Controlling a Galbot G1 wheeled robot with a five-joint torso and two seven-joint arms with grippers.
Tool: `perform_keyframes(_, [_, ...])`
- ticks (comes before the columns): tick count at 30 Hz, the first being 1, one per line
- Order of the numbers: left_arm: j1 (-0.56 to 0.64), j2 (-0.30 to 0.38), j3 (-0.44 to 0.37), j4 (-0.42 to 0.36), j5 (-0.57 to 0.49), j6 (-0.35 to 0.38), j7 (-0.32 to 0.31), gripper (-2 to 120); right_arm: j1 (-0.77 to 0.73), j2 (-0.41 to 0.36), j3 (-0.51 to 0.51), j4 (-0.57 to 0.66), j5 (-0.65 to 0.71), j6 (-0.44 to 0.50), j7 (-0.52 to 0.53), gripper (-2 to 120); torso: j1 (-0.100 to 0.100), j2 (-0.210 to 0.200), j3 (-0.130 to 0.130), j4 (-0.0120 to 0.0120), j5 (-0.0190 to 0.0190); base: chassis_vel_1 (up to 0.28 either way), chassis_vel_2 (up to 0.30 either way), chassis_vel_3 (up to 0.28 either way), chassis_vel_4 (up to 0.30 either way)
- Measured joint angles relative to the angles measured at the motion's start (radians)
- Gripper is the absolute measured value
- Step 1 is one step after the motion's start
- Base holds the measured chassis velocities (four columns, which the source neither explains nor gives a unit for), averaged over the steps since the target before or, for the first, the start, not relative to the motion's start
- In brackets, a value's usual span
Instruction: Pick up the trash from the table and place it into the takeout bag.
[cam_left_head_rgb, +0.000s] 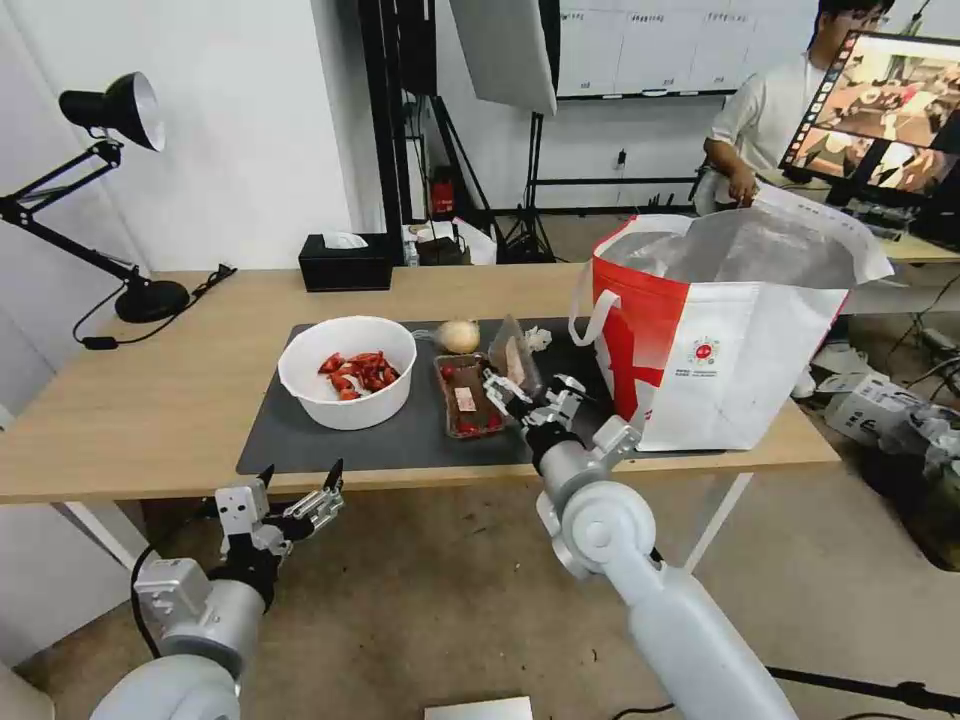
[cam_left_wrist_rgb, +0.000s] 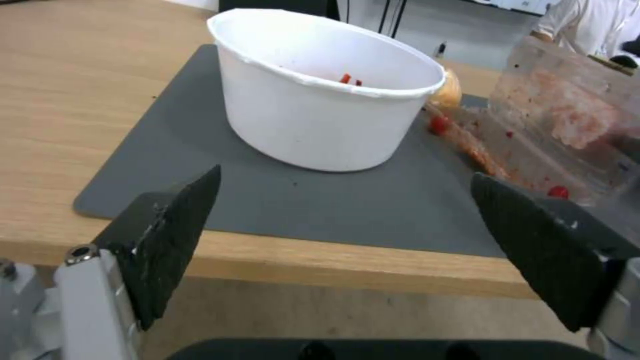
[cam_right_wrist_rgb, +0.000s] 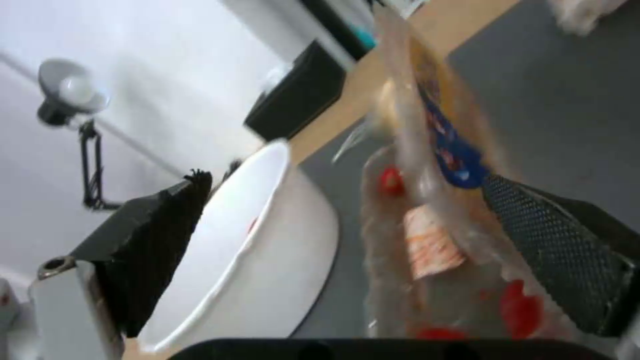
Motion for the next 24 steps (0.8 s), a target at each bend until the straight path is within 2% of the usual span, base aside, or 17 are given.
perform_keyframes(2, [0.002,-0.002,-0.001,0.000,0.003,-0.002,0.000,100,0.022,0.007,-0.010,-0.009,0.068,-0.059,0.029,100,0.000,0.000,0.000,0.0001,0.0000,0.000,0.000,0.000,0.000])
perform_keyframes(3, [0.002,-0.002,-0.001,0.000,0.003,-0.002,0.000,100,0.022,0.007,-0.010,-0.009,0.068,-0.059,0.029,100,0.000,0.000,0.000,0.0001,0.0000,0.000,0.000,0.000,0.000])
perform_keyframes(6, [0.006,-0.004,-0.001,0.004,0.004,-0.031,0.002,100,0.056,0.027,-0.010,-0.025,0.193,-0.128,0.116,100,0.000,0.000,0.000,0.0000,0.0000,0.000,0.000,0.000,0.000])
perform_keyframes(10, [0.012,-0.002,-0.006,0.007,0.002,-0.043,0.004,100,0.074,0.039,0.005,-0.043,0.271,-0.143,0.164,100,0.000,0.000,0.000,0.0002,0.0000,0.000,0.000,0.000,0.000])
perform_keyframes(24, [0.015,-0.002,-0.008,0.004,-0.004,-0.044,0.005,100,0.060,0.012,0.024,-0.008,0.283,-0.140,0.146,100,0.000,0.000,0.000,0.0000,0.0001,0.000,0.000,0.000,0.000])
